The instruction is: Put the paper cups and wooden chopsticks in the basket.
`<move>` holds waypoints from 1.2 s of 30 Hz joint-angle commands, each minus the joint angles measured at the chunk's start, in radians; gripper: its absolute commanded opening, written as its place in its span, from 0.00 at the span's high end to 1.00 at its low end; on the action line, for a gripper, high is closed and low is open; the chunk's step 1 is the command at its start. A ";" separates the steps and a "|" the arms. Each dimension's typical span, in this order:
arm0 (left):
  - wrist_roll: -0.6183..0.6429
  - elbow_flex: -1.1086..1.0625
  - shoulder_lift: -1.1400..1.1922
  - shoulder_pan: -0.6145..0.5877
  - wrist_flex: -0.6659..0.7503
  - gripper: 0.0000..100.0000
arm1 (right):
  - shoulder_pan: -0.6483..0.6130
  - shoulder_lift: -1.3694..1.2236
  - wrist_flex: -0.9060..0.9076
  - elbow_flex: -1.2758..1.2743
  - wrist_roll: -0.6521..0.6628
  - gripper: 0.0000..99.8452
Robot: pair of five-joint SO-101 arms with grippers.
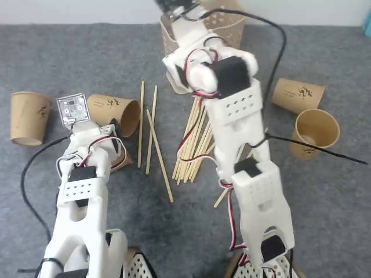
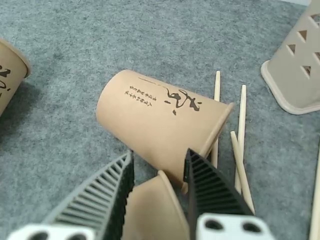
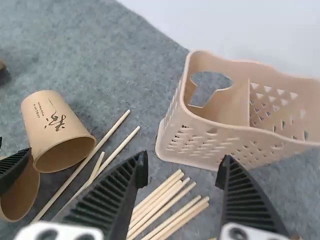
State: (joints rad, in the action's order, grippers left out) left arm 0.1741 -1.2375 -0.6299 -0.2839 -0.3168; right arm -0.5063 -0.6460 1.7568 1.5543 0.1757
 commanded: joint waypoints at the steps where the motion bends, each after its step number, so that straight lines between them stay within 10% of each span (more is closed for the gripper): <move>1: -0.008 0.042 0.002 0.000 0.031 0.84 | 0.019 0.183 0.047 -0.170 -0.026 0.77; 12: -0.003 0.045 0.000 -0.006 0.029 0.84 | -0.036 0.641 -0.036 -0.987 -0.018 0.77; 21: 0.071 0.061 0.000 -0.060 0.028 0.84 | -0.031 0.739 -0.743 -1.826 -0.117 0.77; 36: 0.101 0.064 0.000 -0.061 0.034 0.84 | 0.004 0.415 -1.354 -1.887 -0.091 0.98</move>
State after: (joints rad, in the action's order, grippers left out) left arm 0.2601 -1.2375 -0.6299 -0.3391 -0.3168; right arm -0.5155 -0.1688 0.4772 -0.4005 0.0238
